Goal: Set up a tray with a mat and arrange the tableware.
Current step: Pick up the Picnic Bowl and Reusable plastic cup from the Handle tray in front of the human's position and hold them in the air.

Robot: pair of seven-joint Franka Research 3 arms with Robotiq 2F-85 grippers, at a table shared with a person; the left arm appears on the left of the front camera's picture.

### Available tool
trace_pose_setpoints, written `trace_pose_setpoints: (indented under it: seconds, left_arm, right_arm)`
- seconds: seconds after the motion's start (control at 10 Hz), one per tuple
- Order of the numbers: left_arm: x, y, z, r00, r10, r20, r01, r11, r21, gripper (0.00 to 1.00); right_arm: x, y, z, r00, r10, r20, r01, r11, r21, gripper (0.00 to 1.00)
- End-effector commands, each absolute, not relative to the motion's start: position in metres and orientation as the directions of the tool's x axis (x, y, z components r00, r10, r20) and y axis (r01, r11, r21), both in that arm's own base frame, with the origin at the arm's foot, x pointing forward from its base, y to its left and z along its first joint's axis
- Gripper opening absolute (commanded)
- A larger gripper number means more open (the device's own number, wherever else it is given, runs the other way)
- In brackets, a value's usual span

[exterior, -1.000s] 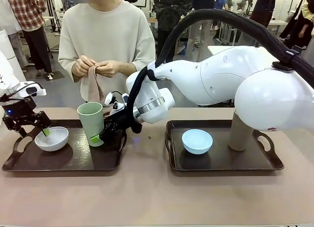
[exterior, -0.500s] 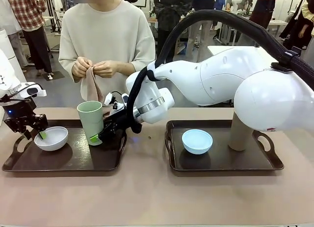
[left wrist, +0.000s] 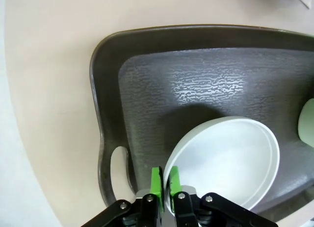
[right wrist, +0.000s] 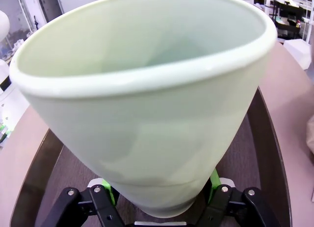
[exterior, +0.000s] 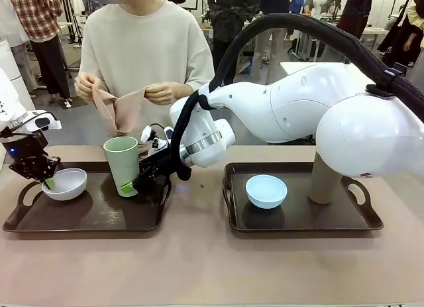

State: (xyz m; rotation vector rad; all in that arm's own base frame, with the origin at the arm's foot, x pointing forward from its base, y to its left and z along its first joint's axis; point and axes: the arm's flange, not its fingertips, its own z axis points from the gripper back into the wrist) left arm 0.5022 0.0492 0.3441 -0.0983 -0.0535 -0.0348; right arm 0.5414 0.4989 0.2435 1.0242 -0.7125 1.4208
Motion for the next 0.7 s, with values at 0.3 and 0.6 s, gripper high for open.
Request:
trace_pose_setpoints:
  seconds: [0.3, 0.6]
  left_arm:
    - [0.478, 0.034, 0.395, 0.994, -0.052, 0.096, 0.065, 0.989, -0.136, 0.0]
    - [0.453, 0.016, 0.469, 0.989, -0.1, 0.109, 0.116, 0.982, -0.15, 0.0]
  right_arm:
    - [0.534, 0.483, 0.301, 0.098, 0.453, 0.886, -0.987, -0.071, 0.145, 0.0]
    - [0.514, 0.467, 0.396, 0.034, 0.471, 0.882, -0.997, -0.038, 0.059, 0.0]
